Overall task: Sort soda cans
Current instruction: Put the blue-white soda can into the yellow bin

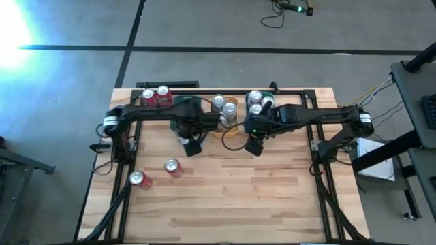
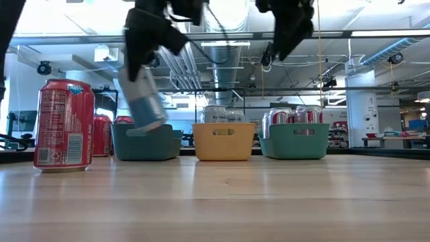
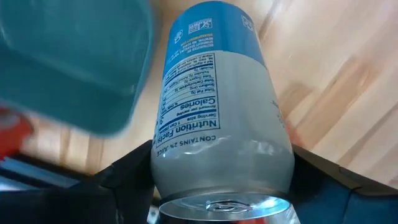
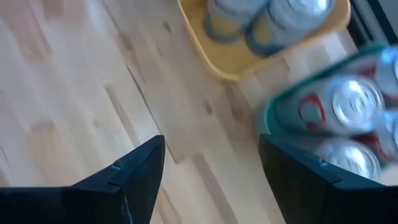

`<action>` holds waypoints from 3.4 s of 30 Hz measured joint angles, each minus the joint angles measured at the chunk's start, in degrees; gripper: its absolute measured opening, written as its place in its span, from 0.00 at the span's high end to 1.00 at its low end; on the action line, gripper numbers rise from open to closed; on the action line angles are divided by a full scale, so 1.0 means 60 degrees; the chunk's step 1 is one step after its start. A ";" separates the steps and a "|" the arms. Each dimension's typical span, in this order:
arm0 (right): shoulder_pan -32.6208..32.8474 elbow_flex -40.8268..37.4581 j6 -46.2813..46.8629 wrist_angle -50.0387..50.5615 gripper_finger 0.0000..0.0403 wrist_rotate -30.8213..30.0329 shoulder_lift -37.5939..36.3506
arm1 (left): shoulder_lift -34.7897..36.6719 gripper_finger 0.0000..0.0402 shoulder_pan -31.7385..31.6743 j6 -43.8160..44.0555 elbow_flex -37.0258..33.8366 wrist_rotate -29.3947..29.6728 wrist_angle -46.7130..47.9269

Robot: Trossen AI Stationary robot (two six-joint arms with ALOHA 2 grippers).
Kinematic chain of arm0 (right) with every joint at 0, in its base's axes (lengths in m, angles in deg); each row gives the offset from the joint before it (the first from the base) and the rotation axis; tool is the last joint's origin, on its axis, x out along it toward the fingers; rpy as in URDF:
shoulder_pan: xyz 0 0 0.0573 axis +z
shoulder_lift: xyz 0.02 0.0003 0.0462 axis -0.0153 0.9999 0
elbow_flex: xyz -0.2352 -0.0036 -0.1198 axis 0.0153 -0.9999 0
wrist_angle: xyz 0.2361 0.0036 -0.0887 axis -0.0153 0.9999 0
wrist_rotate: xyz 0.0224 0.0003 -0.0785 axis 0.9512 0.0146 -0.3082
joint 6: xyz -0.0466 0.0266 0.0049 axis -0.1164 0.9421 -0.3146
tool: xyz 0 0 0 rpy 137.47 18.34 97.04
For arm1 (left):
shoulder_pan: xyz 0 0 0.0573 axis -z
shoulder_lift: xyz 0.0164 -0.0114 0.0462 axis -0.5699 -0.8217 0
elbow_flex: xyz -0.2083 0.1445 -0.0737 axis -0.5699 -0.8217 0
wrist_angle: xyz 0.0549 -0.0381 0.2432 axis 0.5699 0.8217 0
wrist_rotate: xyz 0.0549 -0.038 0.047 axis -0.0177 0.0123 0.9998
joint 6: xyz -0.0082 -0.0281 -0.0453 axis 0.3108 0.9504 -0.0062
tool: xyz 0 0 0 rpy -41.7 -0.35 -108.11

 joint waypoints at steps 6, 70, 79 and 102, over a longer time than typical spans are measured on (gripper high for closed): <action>0.0345 0.0000 0.0765 0.1332 0.34 0.0006 -0.0326 | -0.1557 0.31 0.0189 -0.0411 0.1753 -0.0055 0.0015; 0.2725 0.0000 0.4250 0.2071 0.29 -0.1597 -0.1472 | -0.3118 0.11 0.0736 -0.1720 0.2094 -0.0996 0.0018; 0.2725 -0.0004 0.4245 0.2074 0.25 -0.1674 -0.1472 | -0.3110 0.11 0.0737 -0.1869 0.3240 -0.0612 0.0015; 0.3202 -0.0015 0.4630 0.2317 0.31 -0.1958 -0.1472 | 0.0845 0.39 0.1432 -0.3031 -0.2356 0.0195 -0.3829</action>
